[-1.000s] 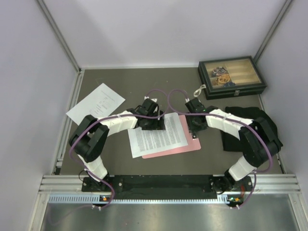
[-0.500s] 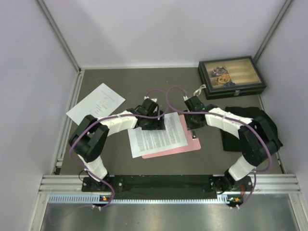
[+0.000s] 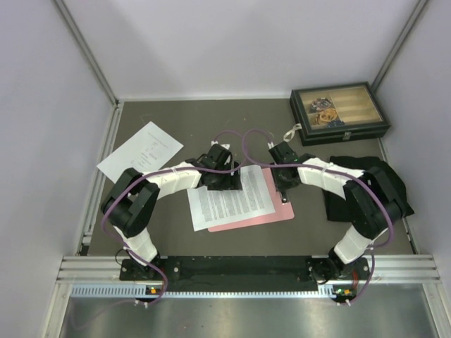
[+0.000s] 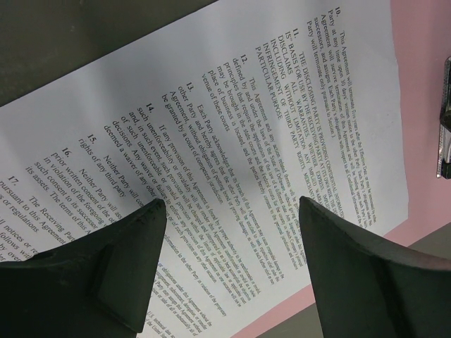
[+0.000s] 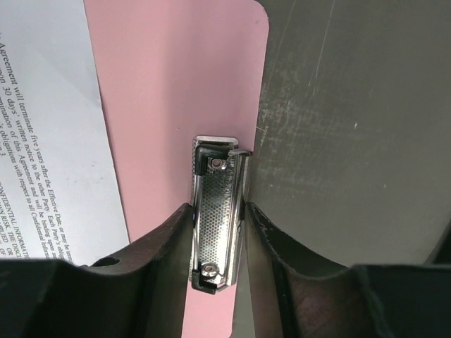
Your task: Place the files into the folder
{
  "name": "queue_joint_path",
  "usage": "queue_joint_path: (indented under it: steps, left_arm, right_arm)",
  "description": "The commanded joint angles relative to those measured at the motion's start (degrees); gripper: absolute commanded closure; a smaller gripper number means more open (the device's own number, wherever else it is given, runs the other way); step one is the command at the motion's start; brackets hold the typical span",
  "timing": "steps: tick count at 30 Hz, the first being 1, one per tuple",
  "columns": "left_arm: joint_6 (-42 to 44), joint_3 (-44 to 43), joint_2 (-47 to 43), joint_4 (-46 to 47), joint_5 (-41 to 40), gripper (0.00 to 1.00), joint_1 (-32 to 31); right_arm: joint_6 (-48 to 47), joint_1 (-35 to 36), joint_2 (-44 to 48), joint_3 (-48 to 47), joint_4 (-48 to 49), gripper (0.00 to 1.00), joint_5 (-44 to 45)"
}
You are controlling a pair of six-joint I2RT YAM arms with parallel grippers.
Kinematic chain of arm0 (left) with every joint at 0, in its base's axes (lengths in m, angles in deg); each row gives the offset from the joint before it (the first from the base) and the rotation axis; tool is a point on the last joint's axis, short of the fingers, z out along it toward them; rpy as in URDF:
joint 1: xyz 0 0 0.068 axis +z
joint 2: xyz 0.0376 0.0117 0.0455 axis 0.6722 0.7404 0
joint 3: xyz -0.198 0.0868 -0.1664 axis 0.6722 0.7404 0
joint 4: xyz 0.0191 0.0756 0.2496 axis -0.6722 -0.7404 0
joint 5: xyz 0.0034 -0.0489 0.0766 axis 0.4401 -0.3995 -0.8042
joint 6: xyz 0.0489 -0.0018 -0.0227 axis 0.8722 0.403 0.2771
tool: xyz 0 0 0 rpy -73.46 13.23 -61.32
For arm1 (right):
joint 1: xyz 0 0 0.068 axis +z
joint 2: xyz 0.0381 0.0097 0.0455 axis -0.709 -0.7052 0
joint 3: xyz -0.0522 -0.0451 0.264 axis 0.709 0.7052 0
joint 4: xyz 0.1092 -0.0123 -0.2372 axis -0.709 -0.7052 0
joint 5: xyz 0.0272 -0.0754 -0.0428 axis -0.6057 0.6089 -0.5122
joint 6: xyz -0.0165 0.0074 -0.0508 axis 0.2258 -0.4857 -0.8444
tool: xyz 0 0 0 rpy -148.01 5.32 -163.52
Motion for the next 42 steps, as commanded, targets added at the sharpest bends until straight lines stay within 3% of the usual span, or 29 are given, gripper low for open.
queue_joint_path:
  steps: [1, 6, 9, 12, 27, 38, 42]
  left_arm:
    - [0.14, 1.99, 0.89, -3.23, -0.19, 0.19, 0.18]
    - [0.05, 2.16, 0.98, -2.88, -0.01, 0.19, 0.18]
    - [-0.04, 2.34, 1.15, -2.62, 0.17, 0.19, 0.18]
    - [-0.30, 2.69, 1.24, -2.09, 0.43, 0.19, 0.18]
    - [-0.04, 2.69, 1.50, -1.82, 1.48, 0.19, 0.18]
    - [0.84, 2.25, 0.80, -3.49, -0.45, 0.19, 0.27]
    - [2.42, -0.81, -0.16, -8.83, -2.64, 0.17, 0.27]
  right_arm:
    - [0.16, 0.47, 0.39, 1.19, 2.28, 0.67, 0.83]
    - [-0.11, 0.55, 2.84, 0.58, 1.06, 0.67, 0.40]
    - [0.24, 0.47, 6.44, 0.05, -0.43, 0.52, -0.22]
    - [0.07, 0.38, 6.89, -0.13, -1.14, 0.47, 0.04]
    - [-0.20, -1.73, 0.92, 2.07, 2.47, 0.50, -0.93]
    - [3.58, -1.73, -1.63, 3.21, 3.95, 0.74, -4.17]
    - [3.85, -1.21, -1.02, 3.13, 3.69, 0.95, -1.81]
